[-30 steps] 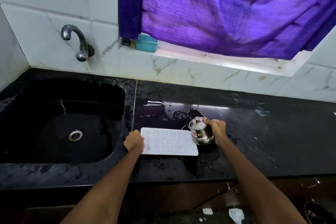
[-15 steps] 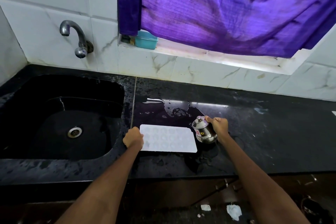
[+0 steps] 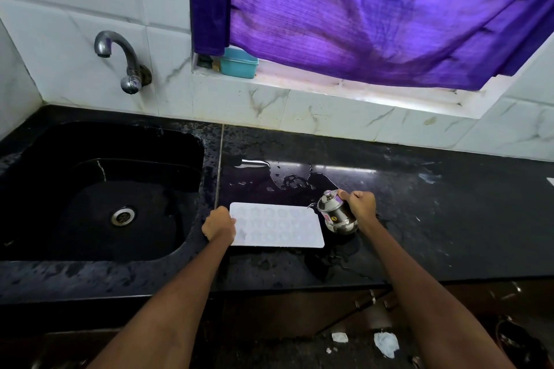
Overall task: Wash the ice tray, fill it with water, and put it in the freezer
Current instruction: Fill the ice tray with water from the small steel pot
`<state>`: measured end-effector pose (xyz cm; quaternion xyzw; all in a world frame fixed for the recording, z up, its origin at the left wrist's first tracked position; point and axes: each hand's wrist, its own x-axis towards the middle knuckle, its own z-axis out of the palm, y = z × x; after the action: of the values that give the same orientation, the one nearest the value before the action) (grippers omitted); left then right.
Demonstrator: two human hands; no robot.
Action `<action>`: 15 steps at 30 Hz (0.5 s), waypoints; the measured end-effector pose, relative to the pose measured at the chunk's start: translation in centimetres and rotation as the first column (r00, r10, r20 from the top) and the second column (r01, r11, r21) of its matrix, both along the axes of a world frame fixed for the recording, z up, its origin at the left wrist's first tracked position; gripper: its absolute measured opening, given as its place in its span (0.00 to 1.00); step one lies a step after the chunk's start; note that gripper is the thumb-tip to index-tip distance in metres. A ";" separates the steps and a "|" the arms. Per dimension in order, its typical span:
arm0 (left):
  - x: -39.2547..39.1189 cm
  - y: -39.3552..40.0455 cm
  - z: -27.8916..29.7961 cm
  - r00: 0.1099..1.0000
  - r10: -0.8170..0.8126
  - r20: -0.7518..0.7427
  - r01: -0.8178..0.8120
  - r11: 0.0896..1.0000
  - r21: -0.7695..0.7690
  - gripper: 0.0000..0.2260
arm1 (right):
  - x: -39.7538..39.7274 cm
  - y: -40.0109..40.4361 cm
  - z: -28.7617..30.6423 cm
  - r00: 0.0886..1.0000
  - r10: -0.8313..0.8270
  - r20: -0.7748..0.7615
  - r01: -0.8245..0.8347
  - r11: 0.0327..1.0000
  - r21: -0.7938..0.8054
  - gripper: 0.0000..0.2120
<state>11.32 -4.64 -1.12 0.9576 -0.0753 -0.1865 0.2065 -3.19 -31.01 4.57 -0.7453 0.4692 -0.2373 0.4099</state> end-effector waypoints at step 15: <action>0.0 0.1 0.2 1.000 -0.017 0.016 0.016 1.000 0.018 0.13 | -0.6 0.0 -0.2 0.997 -0.051 0.066 0.047 0.996 0.072 0.23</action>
<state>11.37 -4.58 -0.96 0.9602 -0.0831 -0.1811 0.1956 -3.79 -31.06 4.33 -0.7103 0.4812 -0.2558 0.4455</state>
